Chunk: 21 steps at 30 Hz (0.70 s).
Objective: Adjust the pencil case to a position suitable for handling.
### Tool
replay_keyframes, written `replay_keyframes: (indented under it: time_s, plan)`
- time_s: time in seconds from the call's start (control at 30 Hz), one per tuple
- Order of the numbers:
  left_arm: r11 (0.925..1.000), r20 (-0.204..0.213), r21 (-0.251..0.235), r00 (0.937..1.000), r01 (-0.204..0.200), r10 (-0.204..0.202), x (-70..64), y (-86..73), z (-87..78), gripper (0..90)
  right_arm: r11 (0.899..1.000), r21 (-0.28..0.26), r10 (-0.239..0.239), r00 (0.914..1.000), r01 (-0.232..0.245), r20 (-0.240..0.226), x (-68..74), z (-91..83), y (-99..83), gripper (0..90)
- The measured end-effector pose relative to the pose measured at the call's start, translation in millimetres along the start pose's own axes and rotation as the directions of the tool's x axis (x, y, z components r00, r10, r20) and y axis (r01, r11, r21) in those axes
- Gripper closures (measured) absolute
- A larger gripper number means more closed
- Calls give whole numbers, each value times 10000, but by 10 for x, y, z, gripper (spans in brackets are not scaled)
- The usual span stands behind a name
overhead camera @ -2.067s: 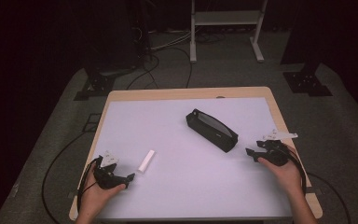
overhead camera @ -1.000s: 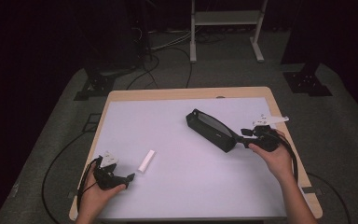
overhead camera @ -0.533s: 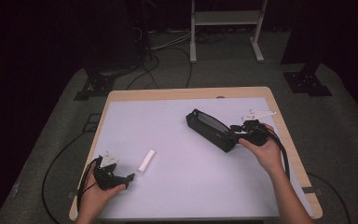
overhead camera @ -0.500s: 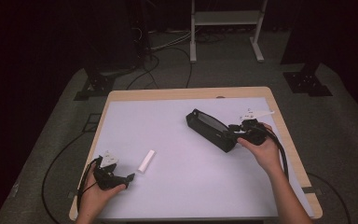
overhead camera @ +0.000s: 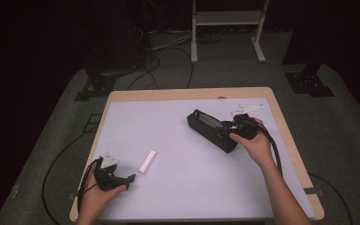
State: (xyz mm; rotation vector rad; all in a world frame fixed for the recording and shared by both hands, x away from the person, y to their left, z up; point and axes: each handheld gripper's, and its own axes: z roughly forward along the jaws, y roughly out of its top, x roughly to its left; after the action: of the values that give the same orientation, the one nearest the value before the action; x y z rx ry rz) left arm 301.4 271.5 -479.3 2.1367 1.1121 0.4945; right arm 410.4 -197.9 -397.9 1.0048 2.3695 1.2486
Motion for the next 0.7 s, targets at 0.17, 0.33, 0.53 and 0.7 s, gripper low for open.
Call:
replay_keyframes:
  time_s: [0.17,0.33,0.53,0.7]
  plan:
    - [10000,7,0,10000,21,-21,-1,0,0,11,9998,165,-70,9999,72,-98,-1,140,28,601]
    - [10000,9,2,10000,18,-18,-1,0,0,11,9997,219,-83,9997,88,-213,-8,224,37,604]
    - [10000,11,1,10000,18,-18,-1,0,0,11,9995,278,-167,9992,178,-377,-11,325,78,620]
    - [10000,9,0,10000,18,-18,-1,0,0,11,9993,346,-141,9989,156,-445,3,400,94,637]
